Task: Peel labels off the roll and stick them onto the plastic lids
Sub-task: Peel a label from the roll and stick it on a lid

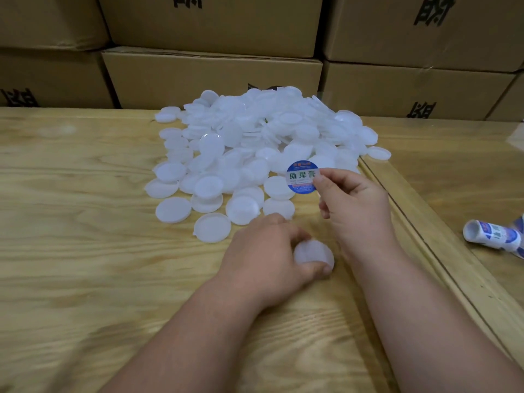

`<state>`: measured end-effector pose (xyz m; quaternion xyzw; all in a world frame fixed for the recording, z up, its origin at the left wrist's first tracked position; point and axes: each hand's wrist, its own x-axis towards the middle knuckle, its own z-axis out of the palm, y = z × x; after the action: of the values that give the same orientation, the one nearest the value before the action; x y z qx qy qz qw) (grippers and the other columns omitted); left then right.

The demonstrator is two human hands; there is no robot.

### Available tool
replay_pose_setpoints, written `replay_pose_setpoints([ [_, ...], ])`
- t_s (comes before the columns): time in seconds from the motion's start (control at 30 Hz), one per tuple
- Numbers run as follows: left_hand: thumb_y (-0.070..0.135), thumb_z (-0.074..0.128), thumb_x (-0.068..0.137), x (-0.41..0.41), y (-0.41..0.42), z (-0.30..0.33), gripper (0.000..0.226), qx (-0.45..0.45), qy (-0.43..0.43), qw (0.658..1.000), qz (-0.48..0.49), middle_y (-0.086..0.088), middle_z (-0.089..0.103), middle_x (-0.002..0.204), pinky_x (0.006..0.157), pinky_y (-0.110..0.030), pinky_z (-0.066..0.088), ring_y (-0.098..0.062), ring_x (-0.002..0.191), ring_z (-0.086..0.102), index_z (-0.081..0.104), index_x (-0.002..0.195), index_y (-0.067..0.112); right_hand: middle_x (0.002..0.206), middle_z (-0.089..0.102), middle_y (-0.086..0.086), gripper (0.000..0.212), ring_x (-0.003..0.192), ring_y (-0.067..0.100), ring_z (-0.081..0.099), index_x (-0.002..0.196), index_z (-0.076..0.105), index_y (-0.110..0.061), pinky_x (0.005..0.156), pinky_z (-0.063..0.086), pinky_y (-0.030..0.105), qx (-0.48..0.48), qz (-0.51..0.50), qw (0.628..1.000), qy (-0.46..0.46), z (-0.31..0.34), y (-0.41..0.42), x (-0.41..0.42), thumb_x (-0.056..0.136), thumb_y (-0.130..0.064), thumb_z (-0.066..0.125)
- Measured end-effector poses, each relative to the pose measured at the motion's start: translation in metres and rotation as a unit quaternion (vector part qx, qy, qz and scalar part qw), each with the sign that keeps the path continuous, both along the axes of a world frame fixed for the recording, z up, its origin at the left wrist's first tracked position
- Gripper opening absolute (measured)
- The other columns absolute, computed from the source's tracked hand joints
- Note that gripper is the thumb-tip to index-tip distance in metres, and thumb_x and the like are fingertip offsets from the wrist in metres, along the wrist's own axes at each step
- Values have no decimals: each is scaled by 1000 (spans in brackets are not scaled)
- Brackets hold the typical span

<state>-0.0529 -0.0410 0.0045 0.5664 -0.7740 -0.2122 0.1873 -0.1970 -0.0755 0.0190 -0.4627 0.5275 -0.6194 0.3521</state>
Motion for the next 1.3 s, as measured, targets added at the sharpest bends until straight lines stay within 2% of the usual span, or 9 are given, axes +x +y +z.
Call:
replay_pose_setpoints([
  [0.07, 61, 77, 70, 5, 1, -1, 43, 18, 74, 996, 34, 19, 64, 96, 81, -27, 52, -3, 92, 60, 62, 106, 43, 62, 68, -14, 11, 53, 4, 55, 88, 77, -23, 55, 45, 19, 7, 2, 1000, -9, -2, 2, 1, 92, -15, 73],
  [0.13, 40, 78, 79, 14, 0, -3, 27, 32, 212, 972, 101, 18, 73, 85, 69, -18, 51, -2, 77, 67, 60, 98, 42, 61, 67, -13, 9, 53, 5, 54, 89, 78, -22, 55, 46, 18, 12, 6, 1000, -23, -3, 4, 2, 92, -14, 73],
  [0.2, 27, 74, 88, 27, -4, -3, 20, 48, 365, 914, 168, 10, 77, 78, 67, -25, 56, -9, 68, 71, 62, 96, 40, 60, 65, -13, 8, 52, 5, 54, 92, 78, -22, 54, 46, 16, 14, 14, 999, -40, -4, 7, 3, 92, -14, 74],
  [0.3, 13, 67, 96, 39, -10, -2, 23, 101, 554, 805, 188, -1, 79, 85, 70, -33, 62, -20, 85, 77, 67, 108, 33, 60, 63, -13, 17, 52, 5, 53, 104, 74, -22, 54, 47, 15, 12, 33, 997, -62, -5, 10, 6, 92, -10, 73],
  [0.43, 5, 59, 99, 40, -18, -1, 31, 145, 656, 723, 160, -4, 79, 104, 75, -34, 62, -25, 96, 76, 70, 115, 29, 61, 63, -10, 25, 51, 7, 51, 111, 67, -21, 53, 46, 16, 18, 53, 994, -90, -4, 11, 10, 91, -8, 73],
  [0.7, 0, 40, 100, 34, -19, 4, 41, 164, 690, 697, 110, -19, 75, 112, 80, -38, 63, -32, 100, 75, 65, 126, 20, 61, 64, -7, 26, 50, 7, 52, 111, 65, -17, 52, 45, 15, 23, 96, 990, -98, -9, 14, 18, 90, -5, 74],
  [0.8, 4, 37, 100, 33, -19, 3, 42, 161, 687, 702, 97, -18, 76, 108, 84, -39, 63, -32, 100, 75, 65, 126, 20, 68, 68, -3, 27, 52, 7, 54, 110, 65, -19, 54, 47, 16, 28, 112, 990, -87, -12, 13, 21, 89, -6, 75],
  [1.03, 1, 43, 97, 31, -22, 1, 42, 155, 665, 724, 93, -17, 77, 104, 77, -34, 62, -31, 97, 76, 67, 122, 23, 74, 73, -1, 31, 55, 7, 57, 109, 66, -27, 54, 46, 15, 39, 125, 990, -61, -17, 13, 23, 81, -19, 78],
  [1.3, 4, 54, 99, 29, -22, 0, 35, 149, 646, 741, 106, -10, 78, 107, 75, -33, 61, -29, 97, 76, 74, 114, 27, 74, 72, -2, 30, 56, 6, 58, 110, 65, -27, 59, 46, 19, 46, 124, 990, -52, -16, 13, 24, 86, -15, 78],
])
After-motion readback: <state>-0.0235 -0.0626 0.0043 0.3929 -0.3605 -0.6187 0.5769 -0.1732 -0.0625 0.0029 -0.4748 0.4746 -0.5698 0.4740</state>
